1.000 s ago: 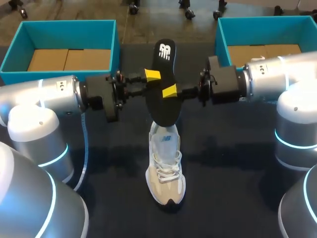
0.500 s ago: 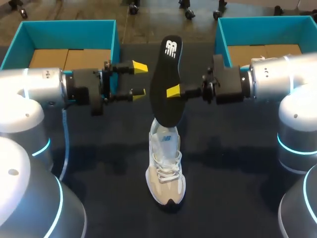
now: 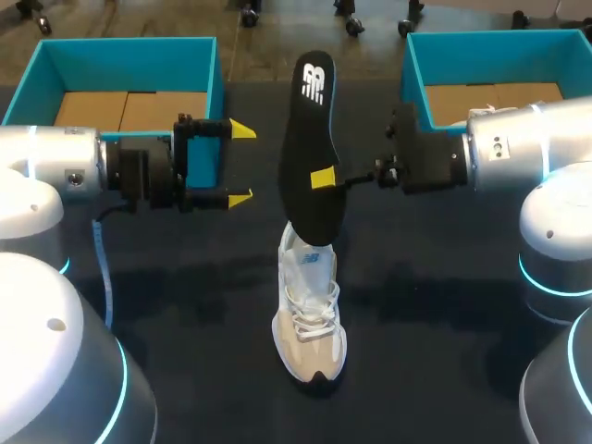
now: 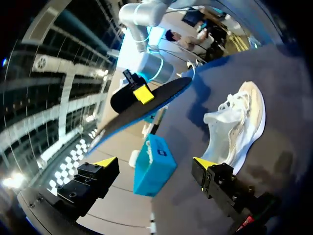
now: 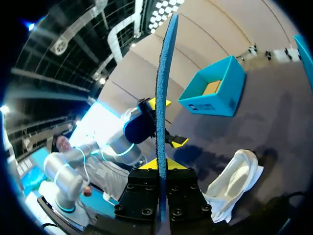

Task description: Take the shoe out of the shoebox, open the shoe tongue, remove and reinsert the insole, then place the shoe into the shoebox

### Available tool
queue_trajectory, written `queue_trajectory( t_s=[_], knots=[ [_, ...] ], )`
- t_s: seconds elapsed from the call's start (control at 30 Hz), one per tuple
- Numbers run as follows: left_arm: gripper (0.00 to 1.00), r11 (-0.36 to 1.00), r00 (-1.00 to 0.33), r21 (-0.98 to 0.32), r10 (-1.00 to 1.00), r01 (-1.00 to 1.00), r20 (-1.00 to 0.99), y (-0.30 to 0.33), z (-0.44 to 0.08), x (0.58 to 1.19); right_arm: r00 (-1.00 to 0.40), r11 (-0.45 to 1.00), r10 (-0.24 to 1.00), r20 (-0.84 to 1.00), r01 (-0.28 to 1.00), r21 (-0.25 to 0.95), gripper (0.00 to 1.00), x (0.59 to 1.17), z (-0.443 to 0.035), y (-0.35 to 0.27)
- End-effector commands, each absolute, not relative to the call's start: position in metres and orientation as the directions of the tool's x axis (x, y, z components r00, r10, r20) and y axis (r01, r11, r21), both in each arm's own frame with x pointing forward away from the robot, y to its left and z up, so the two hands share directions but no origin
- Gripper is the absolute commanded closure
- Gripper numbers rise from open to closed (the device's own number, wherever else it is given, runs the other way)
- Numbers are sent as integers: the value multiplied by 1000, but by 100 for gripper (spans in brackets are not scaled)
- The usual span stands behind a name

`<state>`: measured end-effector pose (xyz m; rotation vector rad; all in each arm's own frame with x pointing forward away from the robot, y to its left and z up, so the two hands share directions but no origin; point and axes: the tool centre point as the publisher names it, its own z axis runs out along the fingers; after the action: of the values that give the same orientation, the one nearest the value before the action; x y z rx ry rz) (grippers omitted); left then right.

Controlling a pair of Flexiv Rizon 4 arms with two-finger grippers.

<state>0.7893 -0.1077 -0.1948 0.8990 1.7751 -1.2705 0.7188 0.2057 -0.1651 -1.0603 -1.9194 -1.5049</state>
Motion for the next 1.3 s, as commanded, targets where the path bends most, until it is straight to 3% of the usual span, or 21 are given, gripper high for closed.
queue_trajectory(
  t_s=[0.03, 0.63, 1.13, 1.3],
  knots=[
    [0, 281, -589, -541, 121, 792, -799, -109, -197, 787, -631, 139, 247, 736, 774, 617, 100, 729, -162, 211],
    [0, 281, -589, -541, 121, 792, -799, -109, -197, 787, -631, 139, 247, 736, 774, 617, 100, 729, -162, 211],
    [0, 539, -878, -719, 85, 438, -471, -88, -217, 739, -819, 226, 152, 553, 573, 788, 100, 762, -188, 199],
    [0, 601, -892, -696, 64, 393, -448, -83, -233, 737, -819, 215, 125, 560, 574, 790, 100, 764, -199, 200]
  ],
)
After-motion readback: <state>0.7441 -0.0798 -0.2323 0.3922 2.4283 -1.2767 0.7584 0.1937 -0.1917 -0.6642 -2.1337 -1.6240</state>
